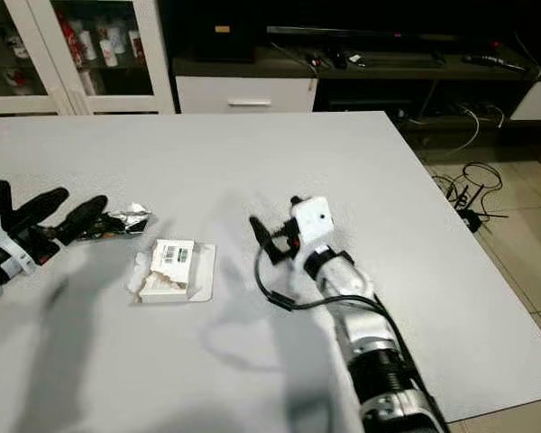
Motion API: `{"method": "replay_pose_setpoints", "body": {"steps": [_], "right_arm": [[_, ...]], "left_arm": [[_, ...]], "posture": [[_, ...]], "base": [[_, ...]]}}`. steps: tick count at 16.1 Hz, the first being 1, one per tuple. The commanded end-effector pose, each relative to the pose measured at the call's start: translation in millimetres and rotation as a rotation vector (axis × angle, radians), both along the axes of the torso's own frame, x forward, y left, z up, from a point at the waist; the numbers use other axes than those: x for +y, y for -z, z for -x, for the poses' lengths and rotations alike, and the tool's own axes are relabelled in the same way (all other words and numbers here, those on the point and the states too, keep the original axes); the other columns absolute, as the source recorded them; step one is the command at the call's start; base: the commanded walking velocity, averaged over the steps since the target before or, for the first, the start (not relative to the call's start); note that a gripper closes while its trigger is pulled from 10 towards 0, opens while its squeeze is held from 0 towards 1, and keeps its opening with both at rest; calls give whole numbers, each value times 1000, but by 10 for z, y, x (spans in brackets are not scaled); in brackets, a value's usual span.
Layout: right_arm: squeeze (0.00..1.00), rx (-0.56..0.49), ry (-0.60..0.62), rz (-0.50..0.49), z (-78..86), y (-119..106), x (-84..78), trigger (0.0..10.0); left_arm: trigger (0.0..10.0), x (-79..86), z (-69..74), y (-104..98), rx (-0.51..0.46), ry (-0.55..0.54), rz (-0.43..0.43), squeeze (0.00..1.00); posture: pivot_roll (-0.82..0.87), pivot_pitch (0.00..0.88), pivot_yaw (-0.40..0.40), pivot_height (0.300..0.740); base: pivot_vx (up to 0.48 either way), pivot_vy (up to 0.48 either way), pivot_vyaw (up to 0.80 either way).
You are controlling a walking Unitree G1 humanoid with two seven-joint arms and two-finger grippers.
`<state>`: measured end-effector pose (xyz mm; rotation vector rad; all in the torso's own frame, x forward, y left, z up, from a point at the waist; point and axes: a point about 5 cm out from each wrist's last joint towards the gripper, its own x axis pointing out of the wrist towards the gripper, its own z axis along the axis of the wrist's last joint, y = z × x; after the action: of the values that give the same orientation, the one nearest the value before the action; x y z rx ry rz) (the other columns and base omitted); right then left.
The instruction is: Picking trash to rubbish bin
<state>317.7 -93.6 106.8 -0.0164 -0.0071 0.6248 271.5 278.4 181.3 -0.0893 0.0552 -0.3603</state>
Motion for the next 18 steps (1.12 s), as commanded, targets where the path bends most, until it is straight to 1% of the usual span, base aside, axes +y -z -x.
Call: {"method": "replay_pose_setpoints", "body": {"steps": [1, 2, 3, 4, 5, 6, 7, 8, 9, 10, 11, 12, 13, 14, 15, 17, 18], "right_arm": [[0, 38, -77, -8, 62, 39, -7, 10000], [0, 65, -140, 10, 114, 78, -64, 10000], [0, 73, -144, 3, 117, 72, -146, 10000], [0, 86, -154, -19, 120, 59, -199, 10000], [0, 120, -237, -35, 187, 64, -230, 10000], [0, 142, -288, -39, 236, 70, -244, 10000], [0, 147, -298, -41, 247, 72, -248, 10000], [0, 146, -291, -41, 249, 67, -261, 10000], [0, 146, -286, -41, 244, 68, -262, 10000], [0, 150, -279, -43, 238, 80, -246, 10000], [0, 157, -287, -47, 250, 82, -227, 10000], [0, 162, -299, -54, 269, 74, -210, 10000], [0, 165, -304, -56, 278, 72, -197, 10000], [0, 167, -305, -57, 281, 73, -193, 10000], [0, 171, -303, -63, 285, 72, -190, 10000], [0, 176, -302, -64, 292, 73, -187, 10000], [0, 178, -304, -63, 296, 76, -182, 10000]], "left_arm": [[10000, -69, 7, -50, -17, 42, 4, 1000], [10000, -98, -3, -34, -12, 45, 13, 1000], [10000, -112, -12, -29, -12, 41, 9, 1000], [10000, -117, -13, -23, -10, 50, 22, 1000], [10000, -134, -14, -21, -8, 61, 30, 1000], [10000, -151, -17, -22, -8, 67, 32, 1000], [10000, -158, -19, -24, -9, 69, 32, 1000], [10000, -200, -51, -28, -15, 74, 35, 1000], [10000, -208, -67, -17, -17, 69, 27, 667], [10000, -204, -107, 64, 13, 42, -13, 0], [10000, -217, -129, 144, 42, 41, -23, 0], [10000, -279, -138, 194, 59, 73, 18, 180], [10000, -380, -128, 232, 79, 138, 54, 1000], [10000, -425, -124, 239, 83, 167, 91, 1000], [10000, -509, -128, 240, 85, 220, 206, 1000], [10000, -564, -135, 299, 101, 246, 271, 1000], [10000, -571, -146, 332, 105, 229, 274, 1000]], "posture": [[25, 32, -77, 740], [24, 30, -79, 740], [20, 32, -77, 740], [16, 32, -76, 740], [17, 34, -73, 740], [15, 34, -73, 740], [15, 34, -73, 740], [14, 40, -70, 740], [14, 41, -70, 740], [12, 44, -66, 740], [10, 48, -65, 740], [9, 49, -64, 740], [5, 52, -62, 740], [1, 53, -60, 740], [1, 56, -59, 740], [-2, 57, -58, 740], [-1, 55, -57, 740]], "base": [[0, 0, 0], [0, 0, 0], [0, 0, 0], [0, 0, 0], [0, 0, 0], [0, 0, 0], [0, 0, 0], [0, 0, 0], [0, 0, 0], [0, 0, 0], [0, 0, 0], [0, 0, 0], [0, 0, 0], [0, 0, 0], [0, 0, 0], [0, 0, 0], [0, 0, 0]]}}
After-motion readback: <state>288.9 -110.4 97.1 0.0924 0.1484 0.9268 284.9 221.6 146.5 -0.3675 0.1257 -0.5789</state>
